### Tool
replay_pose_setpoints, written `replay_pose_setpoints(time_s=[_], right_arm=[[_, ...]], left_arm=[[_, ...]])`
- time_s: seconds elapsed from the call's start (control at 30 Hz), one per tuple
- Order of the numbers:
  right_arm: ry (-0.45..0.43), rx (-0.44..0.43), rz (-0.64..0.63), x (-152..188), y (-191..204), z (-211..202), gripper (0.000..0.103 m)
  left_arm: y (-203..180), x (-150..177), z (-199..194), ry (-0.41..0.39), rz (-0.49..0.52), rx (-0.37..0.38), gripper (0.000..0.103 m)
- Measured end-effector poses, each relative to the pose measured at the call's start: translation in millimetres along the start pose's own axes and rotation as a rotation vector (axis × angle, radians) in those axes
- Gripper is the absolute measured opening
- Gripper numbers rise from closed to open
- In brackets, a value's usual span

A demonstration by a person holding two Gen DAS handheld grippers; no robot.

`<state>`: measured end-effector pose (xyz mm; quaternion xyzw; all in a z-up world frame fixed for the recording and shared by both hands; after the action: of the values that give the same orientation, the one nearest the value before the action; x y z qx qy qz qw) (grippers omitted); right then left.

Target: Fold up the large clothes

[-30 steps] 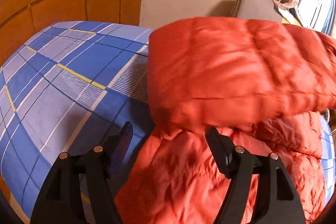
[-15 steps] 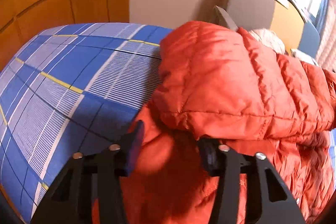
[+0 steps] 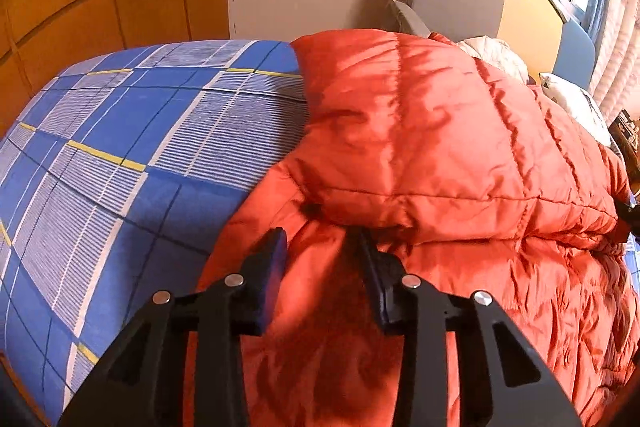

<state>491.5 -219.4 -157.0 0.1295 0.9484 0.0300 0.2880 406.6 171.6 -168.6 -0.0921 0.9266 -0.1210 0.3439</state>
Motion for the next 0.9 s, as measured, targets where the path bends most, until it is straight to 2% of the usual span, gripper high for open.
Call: replay_pose_setpoints(time_s=[0.2,0.33,0.47,0.9], right_arm=[[0.018,0.042,-0.015,1.4,-4.2,10.7,0.006],[0.014,0.047,-0.025,2.1,-3.9,10.3,0.006],[0.013,0.042,-0.034,1.7,-3.6,9.2,0.006],[0.014,0.041,-0.050,0.9,-2.2,8.9,0.006]], left_arm=[[4.0,-5.4,-29.1,-0.068,-0.006,-0.010,0.036],[-2.5,-19.8,-50.9,-0.142,0.008,0.005,0.047],[-16.4,-33.6,-63.1,-0.189,0.046,0.035,0.049],[-48.2,-56.3,-51.0,-0.193,0.136,0.102,0.051]])
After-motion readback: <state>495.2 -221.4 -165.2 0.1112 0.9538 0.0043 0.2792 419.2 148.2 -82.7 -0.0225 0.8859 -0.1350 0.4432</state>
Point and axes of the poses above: each gripper's, at about its wrist camera, not at the fingertips, and z roughly the way its jaws point, y to its left, x to its underside, the point moved 5 cm from there along z, roughly the way its jaws point, and after that the axes turned 14 degrees about x, right-handed, at the moved point
